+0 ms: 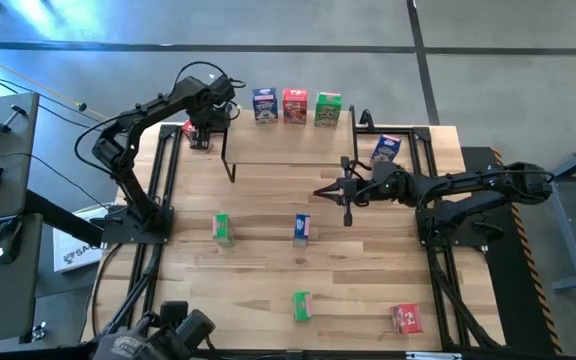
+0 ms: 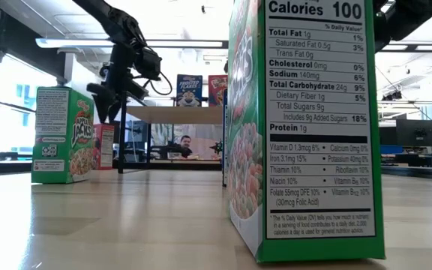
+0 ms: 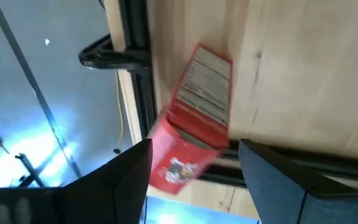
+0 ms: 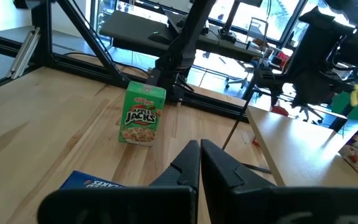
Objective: Stack cereal on shelf
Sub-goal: Put the top red cereal box aligned with the other red cereal box on the shelf
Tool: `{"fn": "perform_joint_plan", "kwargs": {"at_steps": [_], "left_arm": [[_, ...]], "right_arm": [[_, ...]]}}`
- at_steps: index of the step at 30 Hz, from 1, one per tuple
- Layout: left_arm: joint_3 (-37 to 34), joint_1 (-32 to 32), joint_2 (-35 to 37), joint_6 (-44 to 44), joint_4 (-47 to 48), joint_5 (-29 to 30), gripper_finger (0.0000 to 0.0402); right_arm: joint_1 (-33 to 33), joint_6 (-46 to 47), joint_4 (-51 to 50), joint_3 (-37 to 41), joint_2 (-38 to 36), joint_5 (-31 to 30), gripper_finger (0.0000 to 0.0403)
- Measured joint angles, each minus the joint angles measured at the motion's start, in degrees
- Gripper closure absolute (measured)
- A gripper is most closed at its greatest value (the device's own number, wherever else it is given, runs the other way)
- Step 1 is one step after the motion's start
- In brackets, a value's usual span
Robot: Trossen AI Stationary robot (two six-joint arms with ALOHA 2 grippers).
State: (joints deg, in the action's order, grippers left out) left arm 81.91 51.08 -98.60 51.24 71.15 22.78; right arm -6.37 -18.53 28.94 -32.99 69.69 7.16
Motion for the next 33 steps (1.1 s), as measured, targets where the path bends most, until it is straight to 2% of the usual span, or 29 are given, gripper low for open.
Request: {"fn": "perform_joint_plan", "kwargs": {"at_steps": [4,6,9,12,14,19,21,25,28,33], "left_arm": [[0.1,-1.5,4.3,-2.8,-0.5,0.0,0.0172],[0.1,-1.7,6.4,-8.0,0.0,-0.7,0.018],[0.1,0.2,9.7,-20.0,1.3,-4.6,0.0203],[0.1,3.7,12.2,-31.7,2.9,-13.1,0.0239],[0.1,5.5,14.2,-36.5,2.0,-15.2,0.0271],[0.2,10.0,16.5,-43.8,-3.8,-10.2,0.0366],[0.2,12.1,15.7,-45.6,-5.0,-10.4,0.0392],[0.9,15.8,11.0,-50.2,-4.8,-13.4,0.0391],[2.1,17.6,7.9,-53.7,-3.9,-18.9,0.0387],[3.7,17.5,5.4,-52.3,0.1,-22.8,0.0347]], "right_arm": [[0.0,0.0,0.0,0.0,0.0,0.0,0.0403],[0.0,0.0,0.0,0.0,0.0,0.0,0.0403],[0.0,0.0,0.0,0.0,0.0,0.0,0.0403],[0.0,0.0,0.0,0.0,0.0,0.0,0.0403],[0.0,0.0,0.0,0.0,0.0,0.0,0.0403],[0.0,0.3,0.0,0.0,0.0,0.0,0.0403],[0.0,0.4,0.2,0.0,0.0,0.0,0.0403],[0.0,0.6,0.9,0.0,0.0,0.0,0.0403],[0.0,1.0,1.2,0.0,0.0,0.0,0.0403],[0.0,0.6,1.3,0.0,0.0,-0.1,0.0403]]}}
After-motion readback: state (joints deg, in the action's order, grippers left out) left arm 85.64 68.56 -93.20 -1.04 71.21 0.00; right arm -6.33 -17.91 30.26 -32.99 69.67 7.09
